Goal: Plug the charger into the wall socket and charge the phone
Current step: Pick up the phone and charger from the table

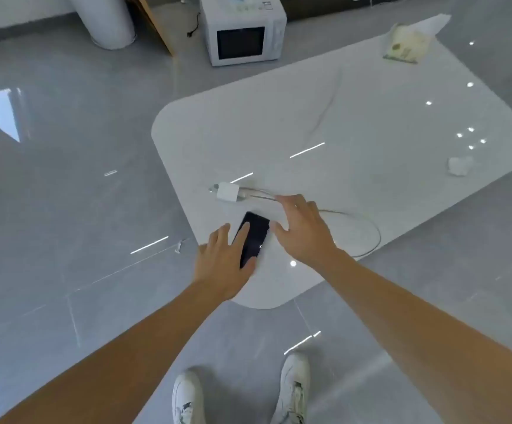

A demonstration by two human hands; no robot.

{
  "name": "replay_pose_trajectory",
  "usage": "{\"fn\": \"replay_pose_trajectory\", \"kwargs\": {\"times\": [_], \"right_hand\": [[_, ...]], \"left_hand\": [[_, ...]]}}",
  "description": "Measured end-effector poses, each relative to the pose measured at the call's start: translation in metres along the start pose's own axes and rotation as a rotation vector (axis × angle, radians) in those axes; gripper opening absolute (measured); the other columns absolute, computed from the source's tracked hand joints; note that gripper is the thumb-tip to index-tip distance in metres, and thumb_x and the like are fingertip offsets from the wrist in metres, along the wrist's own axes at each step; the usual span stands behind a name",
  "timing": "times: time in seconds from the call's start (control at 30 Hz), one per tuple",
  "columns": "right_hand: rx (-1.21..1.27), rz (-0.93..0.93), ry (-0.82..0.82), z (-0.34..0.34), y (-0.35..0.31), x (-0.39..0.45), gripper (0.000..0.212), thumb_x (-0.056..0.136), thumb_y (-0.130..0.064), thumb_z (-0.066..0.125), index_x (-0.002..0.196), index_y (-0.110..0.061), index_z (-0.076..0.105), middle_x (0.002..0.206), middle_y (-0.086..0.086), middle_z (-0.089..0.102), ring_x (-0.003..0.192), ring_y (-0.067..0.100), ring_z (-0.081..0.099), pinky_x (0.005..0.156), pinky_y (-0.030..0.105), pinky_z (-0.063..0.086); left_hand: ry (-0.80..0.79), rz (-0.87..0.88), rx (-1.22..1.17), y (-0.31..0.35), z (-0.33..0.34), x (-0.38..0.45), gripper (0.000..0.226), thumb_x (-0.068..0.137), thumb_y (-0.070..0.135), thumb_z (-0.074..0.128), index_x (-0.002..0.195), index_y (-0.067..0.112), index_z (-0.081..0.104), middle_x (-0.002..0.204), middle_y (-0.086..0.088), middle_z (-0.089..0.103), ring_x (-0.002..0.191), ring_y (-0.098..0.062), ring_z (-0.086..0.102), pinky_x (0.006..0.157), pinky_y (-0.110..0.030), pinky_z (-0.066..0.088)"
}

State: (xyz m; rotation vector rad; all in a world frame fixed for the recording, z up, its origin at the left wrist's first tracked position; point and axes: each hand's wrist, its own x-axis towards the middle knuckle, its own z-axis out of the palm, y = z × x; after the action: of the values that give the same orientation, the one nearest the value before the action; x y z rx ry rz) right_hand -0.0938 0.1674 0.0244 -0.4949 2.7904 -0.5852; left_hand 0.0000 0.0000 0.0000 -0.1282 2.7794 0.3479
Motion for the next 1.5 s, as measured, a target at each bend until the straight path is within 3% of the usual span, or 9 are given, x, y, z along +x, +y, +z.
{"fn": "replay_pose_trajectory", "kwargs": {"times": [0.17,0.37,0.47,0.67,0.9,1.03,1.17,1.33,1.5], "right_hand": [[-0.009,-0.012,-0.04,0.055,0.032,0.085,0.056,0.099,-0.032,0.056,0.152,-0.022,0.04,0.148,0.007,0.046,0.13,0.035,0.043,0.098,0.049,0.049],[0.045,-0.138,-0.094,0.096,0.028,0.146,0.062,0.092,-0.044,0.064,0.148,-0.025,0.044,0.134,0.006,0.054,0.124,0.03,0.046,0.095,0.046,0.047],[-0.028,-0.247,-0.128,0.107,0.018,0.156,0.067,0.087,-0.051,0.07,0.146,-0.03,0.047,0.129,0.004,0.054,0.12,0.029,0.047,0.096,0.046,0.044],[-0.239,-0.334,-0.048,0.125,0.007,0.169,0.058,0.088,-0.046,0.07,0.136,-0.02,0.051,0.12,0.009,0.053,0.108,0.032,0.051,0.083,0.041,0.042],[-0.195,-0.281,-0.053,0.118,0.025,0.151,0.05,0.092,-0.023,0.068,0.134,-0.01,0.045,0.119,0.016,0.049,0.086,0.036,0.056,0.06,0.039,0.044],[-0.104,-0.182,-0.052,0.109,0.033,0.138,0.048,0.091,-0.003,0.061,0.134,-0.01,0.043,0.115,0.017,0.048,0.069,0.04,0.059,0.054,0.039,0.042],[0.008,-0.048,-0.068,0.098,0.042,0.121,0.046,0.091,-0.006,0.06,0.13,-0.012,0.039,0.107,0.016,0.053,0.079,0.041,0.063,0.065,0.046,0.054],[0.179,0.069,-0.057,0.064,0.048,0.08,0.044,0.088,-0.012,0.069,0.122,-0.011,0.041,0.096,0.013,0.065,0.083,0.034,0.065,0.064,0.04,0.052],[0.4,0.194,0.093,-0.009,0.038,0.009,0.045,0.09,-0.024,0.072,0.121,-0.012,0.042,0.081,0.0,0.058,0.068,0.019,0.056,0.051,0.024,0.037]], "left_hand": [[0.067,-0.054,0.084,-0.004,0.068,0.071,0.083,0.094,0.067,0.043,0.162,0.029,0.014,0.162,-0.017,0.029,0.14,-0.035,0.038,0.098,-0.045,0.043],[0.238,-0.056,0.189,0.007,0.095,0.102,0.073,0.089,0.064,0.046,0.142,0.014,0.047,0.117,-0.013,0.051,0.093,-0.03,0.047,0.067,-0.039,0.035],[0.225,-0.052,0.174,0.011,0.097,0.106,0.055,0.09,0.053,0.048,0.125,0.012,0.056,0.116,-0.015,0.052,0.087,-0.031,0.046,0.062,-0.038,0.036],[0.178,-0.105,0.008,0.014,0.093,0.108,0.059,0.075,0.052,0.066,0.116,0.01,0.059,0.108,-0.016,0.05,0.083,-0.03,0.044,0.051,-0.038,0.052],[0.15,-0.116,-0.139,0.003,0.08,0.091,0.07,0.064,0.06,0.068,0.123,0.026,0.055,0.104,-0.001,0.038,0.084,-0.025,0.047,0.059,-0.037,0.056],[0.138,-0.117,-0.18,0.001,0.069,0.081,0.076,0.065,0.058,0.072,0.131,0.025,0.054,0.115,-0.002,0.039,0.064,-0.027,0.058,0.059,-0.033,0.054],[0.152,-0.141,-0.217,0.005,0.052,0.073,0.079,0.068,0.055,0.073,0.139,0.028,0.05,0.124,-0.003,0.039,0.062,-0.033,0.063,0.061,-0.033,0.053],[0.104,-0.12,-0.252,0.01,0.022,0.057,0.077,0.072,0.052,0.073,0.141,0.031,0.045,0.121,-0.001,0.048,0.083,-0.031,0.066,0.071,-0.037,0.056],[0.049,-0.041,-0.267,0.042,-0.041,0.026,0.075,0.072,0.053,0.073,0.139,0.032,0.045,0.118,-0.002,0.052,0.087,-0.031,0.064,0.076,-0.036,0.052]]}}
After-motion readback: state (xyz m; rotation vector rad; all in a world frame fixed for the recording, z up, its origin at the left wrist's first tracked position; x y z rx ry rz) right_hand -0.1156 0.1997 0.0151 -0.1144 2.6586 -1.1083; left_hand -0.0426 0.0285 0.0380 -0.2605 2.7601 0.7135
